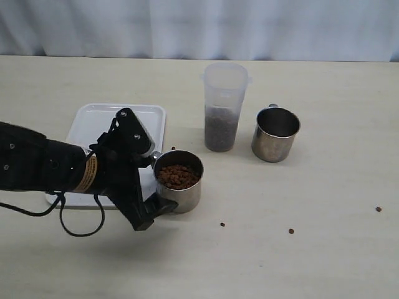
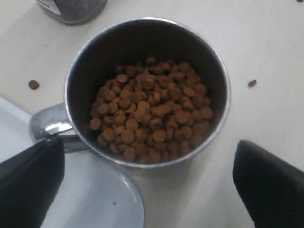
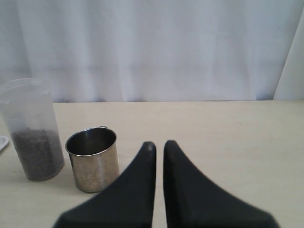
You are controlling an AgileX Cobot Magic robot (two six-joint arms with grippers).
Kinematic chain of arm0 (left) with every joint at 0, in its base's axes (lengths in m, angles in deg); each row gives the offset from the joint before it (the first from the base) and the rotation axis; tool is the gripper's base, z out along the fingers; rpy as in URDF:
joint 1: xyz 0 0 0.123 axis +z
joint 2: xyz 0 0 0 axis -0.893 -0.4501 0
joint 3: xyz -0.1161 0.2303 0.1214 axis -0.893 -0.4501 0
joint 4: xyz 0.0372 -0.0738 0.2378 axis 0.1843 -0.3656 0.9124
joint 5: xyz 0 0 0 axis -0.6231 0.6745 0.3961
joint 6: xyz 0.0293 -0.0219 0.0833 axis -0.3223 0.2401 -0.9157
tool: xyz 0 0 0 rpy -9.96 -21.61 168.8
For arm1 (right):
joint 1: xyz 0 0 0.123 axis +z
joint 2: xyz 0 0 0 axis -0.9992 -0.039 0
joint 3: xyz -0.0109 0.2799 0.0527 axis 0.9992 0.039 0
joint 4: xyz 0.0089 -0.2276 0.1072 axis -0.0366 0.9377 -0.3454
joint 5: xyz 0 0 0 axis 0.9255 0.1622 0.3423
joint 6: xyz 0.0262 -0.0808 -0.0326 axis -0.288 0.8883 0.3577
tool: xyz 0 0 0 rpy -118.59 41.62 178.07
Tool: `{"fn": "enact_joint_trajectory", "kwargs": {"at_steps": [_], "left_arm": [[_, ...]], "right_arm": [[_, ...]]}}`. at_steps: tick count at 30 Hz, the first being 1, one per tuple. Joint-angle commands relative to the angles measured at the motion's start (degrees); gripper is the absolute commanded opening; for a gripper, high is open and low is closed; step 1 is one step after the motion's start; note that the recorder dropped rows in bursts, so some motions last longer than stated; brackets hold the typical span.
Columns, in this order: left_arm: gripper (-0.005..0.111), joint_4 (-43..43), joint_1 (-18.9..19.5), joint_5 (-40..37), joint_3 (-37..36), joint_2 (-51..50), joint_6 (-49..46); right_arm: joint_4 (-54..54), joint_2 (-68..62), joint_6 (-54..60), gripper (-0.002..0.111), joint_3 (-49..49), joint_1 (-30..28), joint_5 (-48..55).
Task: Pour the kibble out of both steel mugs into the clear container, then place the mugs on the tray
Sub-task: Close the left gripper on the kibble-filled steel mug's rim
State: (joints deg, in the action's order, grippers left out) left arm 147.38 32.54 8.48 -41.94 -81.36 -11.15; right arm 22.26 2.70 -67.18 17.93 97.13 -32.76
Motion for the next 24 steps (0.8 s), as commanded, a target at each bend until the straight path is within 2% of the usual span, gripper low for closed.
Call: {"fn": "enact_joint_trajectory", "kwargs": {"at_steps": [1, 6, 9, 12, 17, 24], "left_arm": [[0.074, -0.97, 0.09, -0.65, 2.89, -2.66, -3.30], [0.074, -1.54, 0.09, 1.60, 4.80, -7.12, -9.87], [0.074, -5.92, 0.41, 2.97, 5.47, -9.29, -16.11], [0.074, -11.00, 2.46, 10.31, 5.47, -10.96, -20.62], [0.074, -11.55, 5.78, 21.06, 5.56, -11.72, -21.97], [0.074, -11.43, 6.66, 17.28, 5.56, -12.46, -26.07]], "right_arm": [[-0.03, 0.16, 0.14, 0.005, 0.15, 0.16, -0.52], [-0.03, 0.16, 0.14, 0.005, 0.15, 0.16, -0.52], [-0.03, 0.16, 0.14, 0.005, 0.15, 0.16, -0.52], [-0.03, 0.16, 0.14, 0.005, 0.15, 0.16, -0.52], [-0.03, 0.16, 0.14, 0.005, 0.15, 0.16, -0.52], [-0.03, 0.16, 0.14, 0.005, 0.15, 0.16, -0.52]]}}
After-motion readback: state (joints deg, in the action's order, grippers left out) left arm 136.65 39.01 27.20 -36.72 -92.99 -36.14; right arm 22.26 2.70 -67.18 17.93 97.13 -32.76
